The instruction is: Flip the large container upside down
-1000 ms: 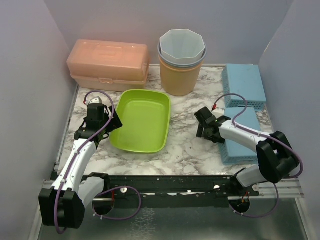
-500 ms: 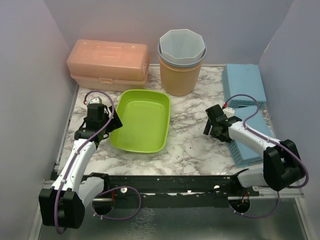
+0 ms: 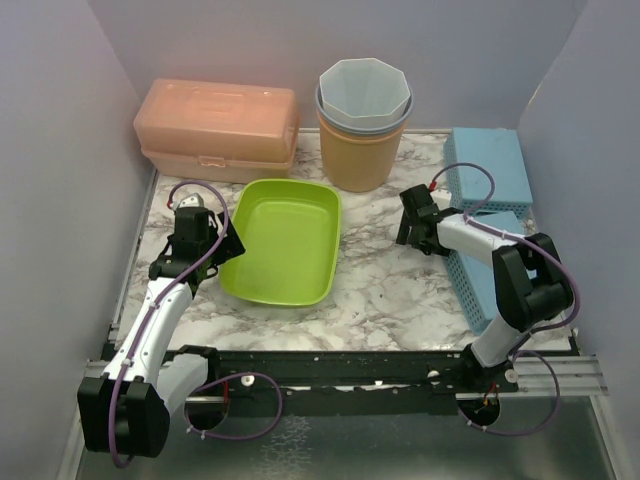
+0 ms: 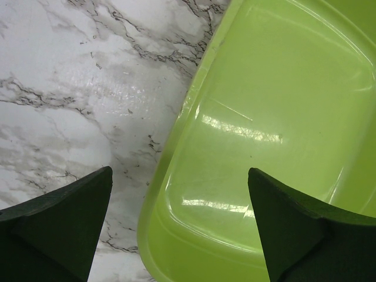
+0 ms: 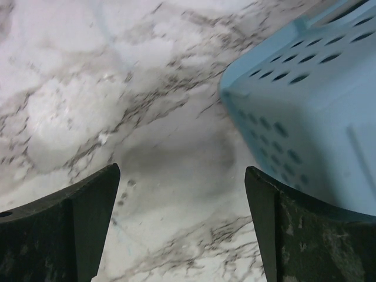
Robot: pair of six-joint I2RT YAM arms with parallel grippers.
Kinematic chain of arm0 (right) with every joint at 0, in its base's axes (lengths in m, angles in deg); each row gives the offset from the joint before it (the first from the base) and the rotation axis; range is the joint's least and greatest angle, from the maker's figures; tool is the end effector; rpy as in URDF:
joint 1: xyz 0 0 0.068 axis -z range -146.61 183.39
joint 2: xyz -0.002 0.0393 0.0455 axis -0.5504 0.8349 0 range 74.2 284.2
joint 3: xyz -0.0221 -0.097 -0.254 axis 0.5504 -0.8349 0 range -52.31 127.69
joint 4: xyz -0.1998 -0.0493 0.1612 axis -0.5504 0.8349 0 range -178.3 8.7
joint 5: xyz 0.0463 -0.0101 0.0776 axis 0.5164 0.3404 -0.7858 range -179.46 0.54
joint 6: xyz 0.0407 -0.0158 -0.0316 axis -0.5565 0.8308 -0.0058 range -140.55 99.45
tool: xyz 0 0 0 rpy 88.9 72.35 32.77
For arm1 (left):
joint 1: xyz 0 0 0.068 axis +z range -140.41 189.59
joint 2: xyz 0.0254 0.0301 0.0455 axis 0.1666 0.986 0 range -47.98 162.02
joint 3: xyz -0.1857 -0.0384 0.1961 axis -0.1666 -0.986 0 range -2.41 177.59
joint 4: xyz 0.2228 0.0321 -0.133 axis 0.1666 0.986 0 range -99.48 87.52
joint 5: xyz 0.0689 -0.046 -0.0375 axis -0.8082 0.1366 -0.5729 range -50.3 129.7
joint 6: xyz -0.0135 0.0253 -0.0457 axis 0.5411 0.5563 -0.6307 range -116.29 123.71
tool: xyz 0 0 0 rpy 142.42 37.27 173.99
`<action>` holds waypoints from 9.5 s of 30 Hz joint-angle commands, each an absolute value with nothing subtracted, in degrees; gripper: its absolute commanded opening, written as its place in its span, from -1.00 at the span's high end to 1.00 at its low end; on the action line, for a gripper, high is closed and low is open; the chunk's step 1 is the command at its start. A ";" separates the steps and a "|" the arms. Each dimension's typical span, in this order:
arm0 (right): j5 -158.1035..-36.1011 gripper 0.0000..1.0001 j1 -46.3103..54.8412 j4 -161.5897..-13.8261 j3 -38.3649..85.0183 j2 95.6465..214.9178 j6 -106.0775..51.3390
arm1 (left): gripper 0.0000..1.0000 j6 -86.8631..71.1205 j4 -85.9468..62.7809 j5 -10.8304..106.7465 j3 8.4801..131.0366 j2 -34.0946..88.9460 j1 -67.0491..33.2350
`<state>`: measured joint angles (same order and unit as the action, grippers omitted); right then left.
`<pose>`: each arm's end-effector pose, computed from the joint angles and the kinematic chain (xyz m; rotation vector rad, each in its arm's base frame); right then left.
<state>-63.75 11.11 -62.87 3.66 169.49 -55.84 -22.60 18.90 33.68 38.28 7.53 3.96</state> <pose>0.2992 0.1059 0.1716 0.4158 2.5054 -0.2338 0.2019 -0.0162 0.2514 -0.4691 2.2771 -0.1594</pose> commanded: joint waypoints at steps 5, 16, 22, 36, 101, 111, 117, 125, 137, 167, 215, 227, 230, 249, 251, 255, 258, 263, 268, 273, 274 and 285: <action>-61.02 -0.83 17.88 -66.22 6.36 171.81 -53.21 | -0.98 -22.70 18.29 33.61 37.33 7.04 4.38; -61.28 -0.85 22.84 -67.25 4.97 169.62 -52.45 | -0.98 -22.75 18.29 33.60 37.40 7.16 4.35; -76.93 -0.85 22.33 -65.06 5.26 164.78 -46.84 | -0.98 -22.68 18.29 33.56 37.37 7.12 4.40; -74.86 -0.87 21.62 -59.25 -12.45 144.14 -61.56 | -0.98 -22.79 18.29 33.28 37.39 7.11 4.36; -121.25 0.04 -1.08 -111.09 -7.56 173.44 -83.73 | -0.92 -22.77 17.44 42.60 36.98 15.36 4.34; -122.53 0.43 -1.06 -114.64 -9.24 174.09 -84.06 | -0.92 -22.49 17.14 42.84 37.01 14.02 4.41; -122.56 0.70 -1.06 -115.89 -10.01 174.21 -85.17 | -0.92 -22.56 17.15 42.61 36.88 13.96 4.40; -115.18 0.93 -1.09 -103.57 -10.25 166.56 -78.63 | -0.95 -22.04 16.93 43.26 37.46 12.40 4.41; -96.05 0.88 -1.06 -71.42 -12.50 146.11 -63.91 | -0.98 -20.54 14.17 45.12 35.87 4.56 4.36; -99.54 0.13 0.79 -104.00 -35.62 133.47 -87.33 | -0.98 -20.74 13.81 44.70 35.22 5.41 4.38; -127.77 0.88 12.21 -102.06 -27.51 146.02 -68.92 | -0.98 -20.76 13.81 43.43 35.03 5.68 4.41; -137.60 0.78 12.21 -105.01 -29.77 148.70 -64.87 | -0.98 -20.75 13.81 43.54 34.92 5.94 4.40; -139.00 0.65 12.21 -113.46 -32.27 151.15 -70.29 | -0.98 -20.85 13.81 43.63 34.84 6.27 4.45; -141.41 0.80 12.21 -133.51 -36.88 159.97 -81.88 | -0.98 -21.00 13.81 44.52 34.94 7.36 4.42; -141.26 0.88 12.21 -134.36 -36.84 160.04 -82.47 | -0.98 -20.99 13.81 44.46 34.93 7.39 4.44; -140.77 0.98 12.21 -133.74 -35.90 159.56 -82.60 | -0.98 -21.04 13.81 44.07 34.93 6.99 4.36; -139.28 0.99 12.21 -132.96 -35.78 157.78 -82.54 | -0.98 -21.03 13.81 43.51 34.92 6.47 4.43; -130.43 0.99 12.21 -120.59 -34.21 150.70 -77.90 | -0.98 -20.97 14.20 41.39 34.98 4.79 4.42; -121.00 0.99 12.15 -109.26 -32.64 140.68 -72.68 | -0.98 -20.83 14.75 37.91 34.96 2.84 4.49; -116.78 0.99 12.20 -105.72 -32.78 132.58 -69.82 | -0.98 -20.85 15.09 36.31 35.12 1.89 4.64; -116.40 0.99 12.19 -105.76 -32.99 131.15 -69.45 | -0.98 -20.88 15.17 36.20 35.10 1.94 4.67; -110.61 0.99 12.12 -92.25 -26.37 122.82 -59.22 | -0.98 -21.00 15.26 36.46 35.17 2.32 4.65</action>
